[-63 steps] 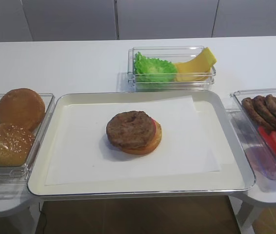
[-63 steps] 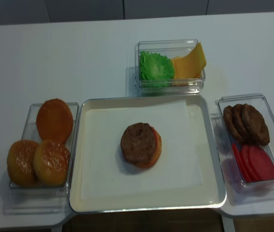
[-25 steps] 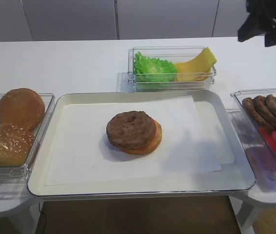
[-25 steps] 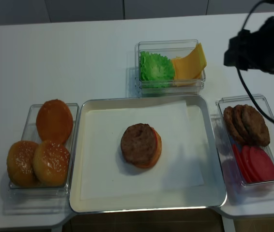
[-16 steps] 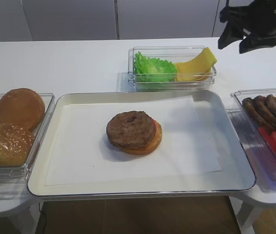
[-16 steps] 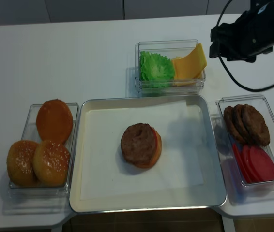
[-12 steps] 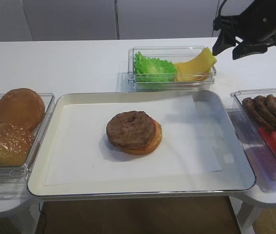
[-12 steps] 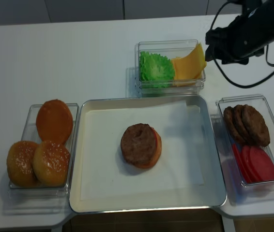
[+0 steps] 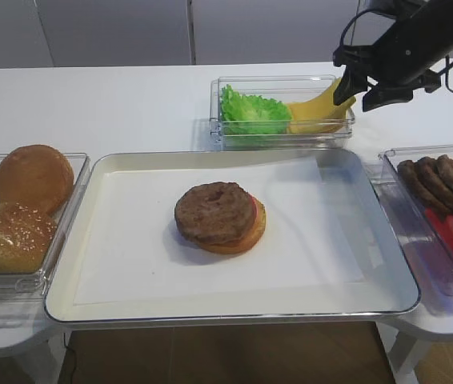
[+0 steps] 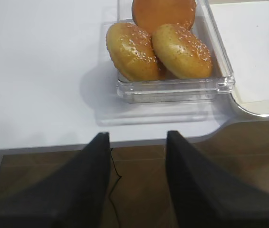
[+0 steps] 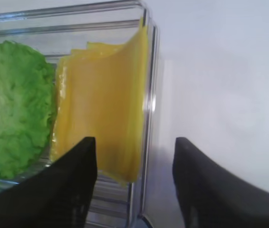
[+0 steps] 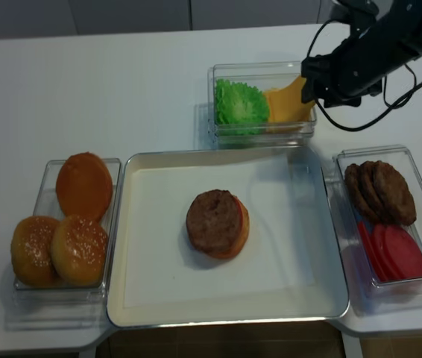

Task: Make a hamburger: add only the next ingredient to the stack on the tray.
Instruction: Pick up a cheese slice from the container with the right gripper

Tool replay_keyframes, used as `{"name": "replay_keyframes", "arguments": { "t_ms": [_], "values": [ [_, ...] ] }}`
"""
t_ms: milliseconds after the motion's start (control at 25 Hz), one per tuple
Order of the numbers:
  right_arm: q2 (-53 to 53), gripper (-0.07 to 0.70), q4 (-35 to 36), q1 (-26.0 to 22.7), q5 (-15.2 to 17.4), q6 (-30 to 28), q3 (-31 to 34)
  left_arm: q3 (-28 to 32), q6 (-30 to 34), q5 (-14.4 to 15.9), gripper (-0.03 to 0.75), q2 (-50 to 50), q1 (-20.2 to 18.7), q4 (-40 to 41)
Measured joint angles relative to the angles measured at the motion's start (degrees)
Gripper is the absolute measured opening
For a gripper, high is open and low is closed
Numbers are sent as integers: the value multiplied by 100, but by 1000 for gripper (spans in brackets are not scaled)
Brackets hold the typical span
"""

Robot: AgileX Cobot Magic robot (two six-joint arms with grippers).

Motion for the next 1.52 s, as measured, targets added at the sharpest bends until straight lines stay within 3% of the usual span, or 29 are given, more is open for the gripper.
{"name": "replay_keyframes", "arguments": {
  "t_ms": [320, 680, 920, 1520],
  "values": [
    [3, 173, 0, 0, 37, -129, -60, 0, 0, 0, 293, 0, 0, 0],
    [3, 137, 0, 0, 94, -142, -108, 0, 0, 0, 293, 0, 0, 0],
    [3, 45, 0, 0, 154, -142, -108, 0, 0, 0, 293, 0, 0, 0],
    [-241, 36, 2, 0, 241, -142, -108, 0, 0, 0, 293, 0, 0, 0]
  ]
}}
